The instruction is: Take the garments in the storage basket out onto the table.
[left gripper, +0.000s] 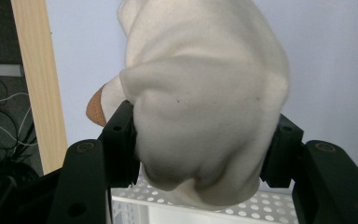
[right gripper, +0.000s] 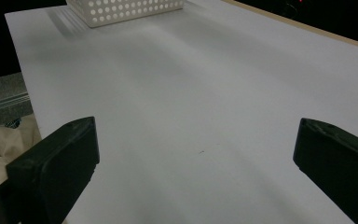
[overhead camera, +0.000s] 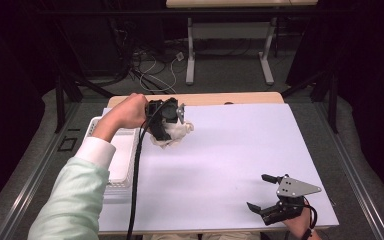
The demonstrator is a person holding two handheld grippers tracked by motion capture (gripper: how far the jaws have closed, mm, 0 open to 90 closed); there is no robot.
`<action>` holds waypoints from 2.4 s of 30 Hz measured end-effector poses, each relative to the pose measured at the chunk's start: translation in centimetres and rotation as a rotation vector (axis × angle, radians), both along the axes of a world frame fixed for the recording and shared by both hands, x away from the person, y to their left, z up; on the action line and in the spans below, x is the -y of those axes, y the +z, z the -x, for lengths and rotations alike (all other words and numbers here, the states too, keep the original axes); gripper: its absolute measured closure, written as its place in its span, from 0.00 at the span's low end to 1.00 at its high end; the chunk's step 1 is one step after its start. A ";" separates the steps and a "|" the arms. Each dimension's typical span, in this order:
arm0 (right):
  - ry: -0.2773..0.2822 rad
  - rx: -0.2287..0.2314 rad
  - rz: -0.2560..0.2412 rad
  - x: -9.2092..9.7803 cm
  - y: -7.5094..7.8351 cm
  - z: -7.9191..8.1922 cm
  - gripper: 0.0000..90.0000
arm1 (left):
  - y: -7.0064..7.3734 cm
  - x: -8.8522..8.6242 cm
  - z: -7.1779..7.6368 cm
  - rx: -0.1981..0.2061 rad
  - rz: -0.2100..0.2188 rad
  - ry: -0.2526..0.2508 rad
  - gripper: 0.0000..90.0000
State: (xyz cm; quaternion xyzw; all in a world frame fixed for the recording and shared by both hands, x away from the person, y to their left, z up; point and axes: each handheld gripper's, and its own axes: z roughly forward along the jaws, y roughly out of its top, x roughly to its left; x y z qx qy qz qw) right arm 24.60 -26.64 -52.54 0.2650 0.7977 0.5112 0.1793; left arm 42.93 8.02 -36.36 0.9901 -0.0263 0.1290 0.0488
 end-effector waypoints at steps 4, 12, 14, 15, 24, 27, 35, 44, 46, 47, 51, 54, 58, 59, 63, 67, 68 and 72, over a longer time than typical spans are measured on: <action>-0.003 0.000 -0.002 0.0 0.0 0.0 0.00 | 0.0 0.3 0.1 -0.001 0.027 -0.007 0.47; -0.002 -0.001 -0.001 0.0 0.0 0.0 0.00 | -0.5 0.9 0.1 -0.011 0.061 -0.015 0.47; -0.003 -0.002 0.000 0.0 0.0 0.0 0.00 | -0.6 1.0 0.1 -0.013 0.070 -0.019 0.47; -0.003 -0.002 -0.001 0.1 0.0 0.0 0.00 | -0.7 1.1 0.1 -0.012 0.070 -0.020 0.47; -0.004 -0.004 0.001 0.1 0.0 0.0 0.00 | -2.1 1.7 0.2 -0.038 0.089 -0.025 0.47; -0.003 -0.006 0.000 0.1 0.0 0.0 0.00 | -2.5 1.8 0.2 -0.040 0.103 -0.019 0.47; -0.002 -0.001 -0.002 0.1 0.0 -0.1 0.00 | -3.8 1.9 0.1 -0.036 0.127 0.026 0.47; -0.002 -0.004 -0.002 0.0 0.0 -0.1 0.00 | -5.8 1.7 0.3 -0.050 0.142 0.069 0.47; -0.002 -0.003 0.001 0.1 0.0 -0.1 0.00 | -6.0 1.7 0.3 -0.059 0.150 0.079 0.47; 0.000 -0.006 0.003 0.1 0.0 -0.1 0.00 | -6.2 1.7 0.3 -0.054 0.155 0.077 0.47; -0.003 -0.002 0.002 0.1 0.0 -0.1 0.00 | -6.7 1.8 0.5 -0.056 0.165 0.091 0.47; 0.000 -0.003 0.003 0.1 0.0 -0.1 0.00 | -7.1 2.0 0.7 -0.059 0.174 0.109 0.47; 0.001 -0.005 0.004 0.1 0.0 -0.1 0.00 | -7.7 2.0 0.7 -0.064 0.187 0.121 0.47; -0.001 -0.005 0.003 0.1 0.0 -0.1 0.00 | -7.9 2.0 0.8 -0.065 0.190 0.127 0.47; -0.001 -0.004 0.005 0.1 0.0 -0.1 0.00 | -8.5 2.1 0.9 -0.076 0.205 0.149 0.47; 0.000 -0.004 0.002 0.0 -0.1 -0.1 0.00 | -8.9 2.2 1.1 -0.079 0.223 0.171 0.47; -0.001 -0.004 0.002 0.0 -0.1 -0.1 0.00 | -9.0 2.2 1.1 -0.076 0.229 0.172 0.47; -0.001 -0.006 0.002 0.1 -0.1 -0.1 0.00 | -9.5 2.5 1.4 -0.093 0.237 0.183 0.47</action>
